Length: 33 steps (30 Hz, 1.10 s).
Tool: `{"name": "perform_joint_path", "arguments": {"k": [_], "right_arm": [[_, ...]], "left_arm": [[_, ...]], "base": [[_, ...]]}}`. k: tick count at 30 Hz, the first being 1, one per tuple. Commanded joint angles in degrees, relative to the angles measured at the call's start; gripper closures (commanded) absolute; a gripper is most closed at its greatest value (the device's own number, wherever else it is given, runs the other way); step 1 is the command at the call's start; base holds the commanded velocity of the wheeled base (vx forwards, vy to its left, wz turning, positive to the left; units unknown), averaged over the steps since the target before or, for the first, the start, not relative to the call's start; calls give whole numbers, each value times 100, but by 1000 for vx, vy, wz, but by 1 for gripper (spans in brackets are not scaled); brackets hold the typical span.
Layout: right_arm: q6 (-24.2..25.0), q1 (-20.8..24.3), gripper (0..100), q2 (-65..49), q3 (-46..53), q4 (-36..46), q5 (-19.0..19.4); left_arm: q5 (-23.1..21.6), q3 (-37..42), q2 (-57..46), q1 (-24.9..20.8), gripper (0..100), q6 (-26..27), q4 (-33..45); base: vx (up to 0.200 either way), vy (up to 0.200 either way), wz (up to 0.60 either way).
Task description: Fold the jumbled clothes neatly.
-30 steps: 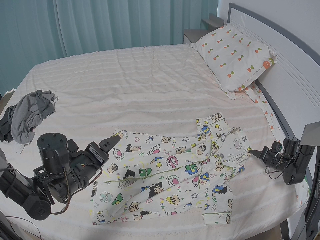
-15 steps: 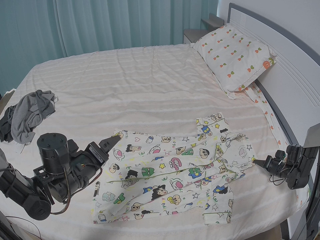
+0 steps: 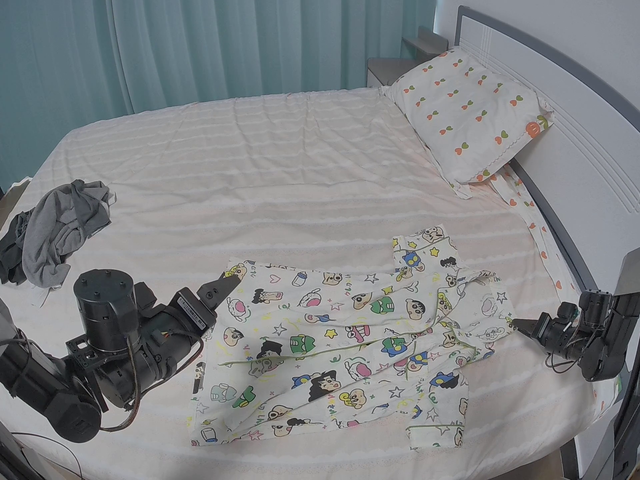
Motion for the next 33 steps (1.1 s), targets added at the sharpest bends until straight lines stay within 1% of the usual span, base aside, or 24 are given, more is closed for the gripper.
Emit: {"name": "perform_joint_path", "arguments": {"k": [1, 4, 8, 10, 13, 17, 23, 24, 25, 26, 27, 28, 30, 33], "right_arm": [[29, 23, 0, -678, 710, -485, -15], [3, 93, 0, -836, 1334, -898, 20], [-111, 418, 0, -828, 1844, -915, 178], [-190, 515, 0, -792, 1976, -915, 196], [-296, 655, 0, -687, 2055, -915, 187], [-296, 673, 0, -608, 2055, -915, 187], [-261, 673, 0, -617, 2046, -915, 231], [-261, 673, 0, -617, 2046, -915, 231], [-261, 673, 0, -617, 2037, -915, 319], [-261, 673, 0, -617, 2037, -924, 328], [-261, 673, 0, -643, 2037, -924, 354], [-261, 664, 0, -661, 2037, -924, 363], [-261, 664, 0, -669, 2037, -924, 363], [-261, 664, 0, -643, 2029, -924, 363]], "left_arm": [[-38, 291, -16, -6, 0, -40, -2], [-46, 379, -8, -15, 0, -84, -2], [-64, 546, 107, -15, 0, -93, 6], [-99, 616, 291, -76, 0, -84, 6], [-178, 678, 555, -146, 0, -84, 6], [-372, 678, 977, -199, 0, -119, 6], [-881, 652, 1232, -138, 0, -550, 6], [-881, 652, 1232, -138, 0, -550, 6], [-908, 608, 1355, -15, 0, -664, 6], [-899, 599, 1364, 3, 0, -664, 6], [-873, 511, 1513, 188, 0, -673, 6], [-864, 441, 1592, 258, 0, -673, 6], [-864, 405, 1697, 337, 0, -673, 15], [-881, 397, 1900, 319, 0, -673, 15]], "base": [[0, 0, 0], [0, 0, 0], [0, 0, 0], [-200, 0, 0], [-200, 0, 0], [-200, 0, 0], [0, 0, 0], [0, 0, 0], [0, 0, 0], [0, 0, 0], [0, 0, 0], [0, 0, 0], [0, 0, 0], [0, 0, 0]]}}
